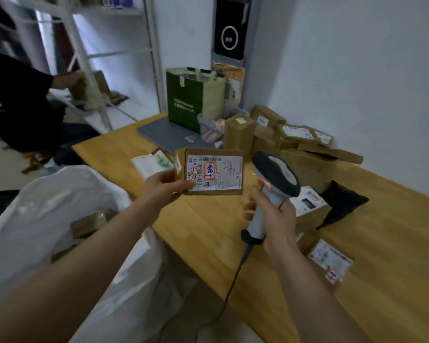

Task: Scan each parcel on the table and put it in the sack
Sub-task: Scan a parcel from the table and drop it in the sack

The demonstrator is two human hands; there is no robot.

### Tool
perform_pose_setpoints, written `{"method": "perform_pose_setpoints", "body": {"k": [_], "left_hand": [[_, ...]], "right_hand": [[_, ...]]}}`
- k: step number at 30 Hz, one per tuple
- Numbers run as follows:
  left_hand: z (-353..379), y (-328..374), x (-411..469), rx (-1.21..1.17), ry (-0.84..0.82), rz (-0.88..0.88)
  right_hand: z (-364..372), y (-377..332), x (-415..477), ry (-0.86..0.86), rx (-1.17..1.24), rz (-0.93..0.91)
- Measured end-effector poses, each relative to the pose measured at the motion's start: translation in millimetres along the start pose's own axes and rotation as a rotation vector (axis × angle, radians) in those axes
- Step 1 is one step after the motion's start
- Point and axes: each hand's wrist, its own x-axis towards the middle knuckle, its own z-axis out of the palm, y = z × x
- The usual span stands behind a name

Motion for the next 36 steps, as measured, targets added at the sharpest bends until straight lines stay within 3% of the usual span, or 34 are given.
{"method": "perform_pose_setpoints", "body": {"k": [5,10,16,36], "left_hand": [[-54.5,-16.1,-6.1,0.027,0.243,0.029],[-88.9,-35.2,-19.2,0.025,0.401,0.001],[-107.2,-45.9,-29.6,0.051,0.535,0.004],[-126.6,-62.7,-30.2,-0.011,0.615,-0.027]], "right_hand": [[33.4,9.9,-24.6,-0.412,-0.211,0.096],[58.3,21.1,-37.7,-0.604,-0.263,0.136],[72.5,31.4,-43.6,-0.687,-0.349,0.070],[89.6,41.5,-41.0,-0.793,-0.385,0.043]]}}
